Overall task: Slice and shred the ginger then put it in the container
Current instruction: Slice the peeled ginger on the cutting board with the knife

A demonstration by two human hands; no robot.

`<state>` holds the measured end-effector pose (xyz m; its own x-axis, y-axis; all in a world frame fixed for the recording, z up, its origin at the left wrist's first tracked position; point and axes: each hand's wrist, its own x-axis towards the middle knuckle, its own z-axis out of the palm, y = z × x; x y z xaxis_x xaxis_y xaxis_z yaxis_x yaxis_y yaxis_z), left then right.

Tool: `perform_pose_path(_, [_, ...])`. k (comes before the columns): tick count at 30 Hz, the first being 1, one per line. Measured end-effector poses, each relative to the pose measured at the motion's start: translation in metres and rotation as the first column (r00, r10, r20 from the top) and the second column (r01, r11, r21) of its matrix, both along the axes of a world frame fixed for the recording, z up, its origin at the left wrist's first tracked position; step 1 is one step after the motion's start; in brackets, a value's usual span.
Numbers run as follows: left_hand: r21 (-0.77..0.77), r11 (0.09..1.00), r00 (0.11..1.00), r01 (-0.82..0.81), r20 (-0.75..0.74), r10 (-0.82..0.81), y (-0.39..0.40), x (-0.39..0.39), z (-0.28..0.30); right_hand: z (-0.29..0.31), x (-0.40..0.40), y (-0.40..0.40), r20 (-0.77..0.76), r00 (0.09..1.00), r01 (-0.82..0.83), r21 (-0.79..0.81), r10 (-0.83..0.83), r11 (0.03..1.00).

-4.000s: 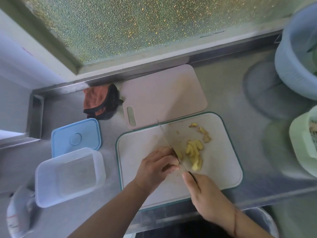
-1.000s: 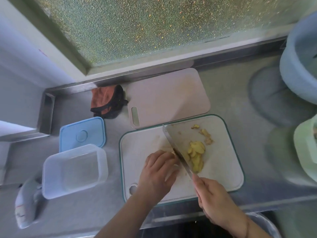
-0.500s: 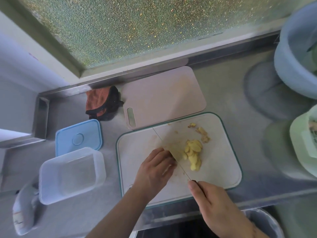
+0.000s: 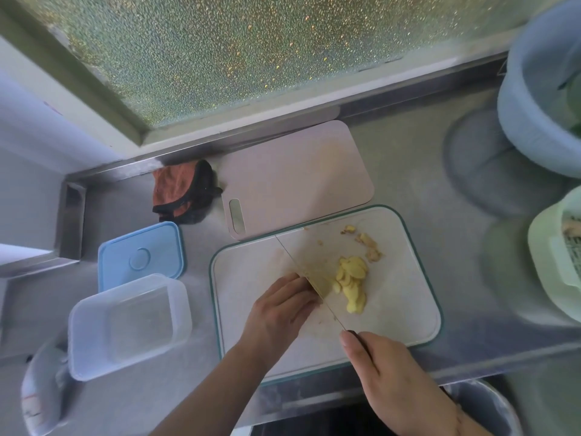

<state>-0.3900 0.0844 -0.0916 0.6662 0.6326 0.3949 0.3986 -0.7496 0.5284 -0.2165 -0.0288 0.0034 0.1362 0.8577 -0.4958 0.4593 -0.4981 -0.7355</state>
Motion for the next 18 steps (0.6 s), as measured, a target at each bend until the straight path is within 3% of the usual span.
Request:
perform_pose_path(10, [-0.064, 0.997, 0.997, 0.037, 0.067, -0.033, 0.004, -0.001, -0.004, 0.002, -0.010, 0.024, 0.062, 0.995, -0.084, -0.010, 0.085, 0.996])
perform_pose_path(15, [-0.067, 0.996, 0.996, 0.063, 0.063, -0.058, 0.006, -0.002, -0.005, -0.005, -0.010, 0.023, 0.047, 0.997, -0.062, 0.017, 0.061, 0.998])
perform_pose_path(18, [-0.029, 0.997, 0.996, 0.072, 0.059, -0.071, 0.007, -0.002, -0.006, 0.000, -0.010, 0.006, 0.054, 0.998, 0.043, -0.030, -0.042, 0.999])
